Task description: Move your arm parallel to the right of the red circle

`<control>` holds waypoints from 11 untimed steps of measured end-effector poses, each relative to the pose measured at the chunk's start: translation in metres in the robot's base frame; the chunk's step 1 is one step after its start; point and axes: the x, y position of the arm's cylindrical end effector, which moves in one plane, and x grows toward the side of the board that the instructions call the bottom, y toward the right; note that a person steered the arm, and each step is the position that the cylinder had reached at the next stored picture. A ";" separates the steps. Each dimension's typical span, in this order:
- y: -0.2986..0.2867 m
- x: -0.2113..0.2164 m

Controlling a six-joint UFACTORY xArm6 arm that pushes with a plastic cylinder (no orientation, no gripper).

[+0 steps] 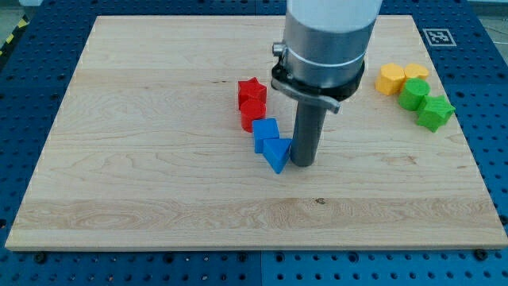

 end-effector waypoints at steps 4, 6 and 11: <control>-0.015 -0.021; 0.020 -0.070; 0.044 -0.062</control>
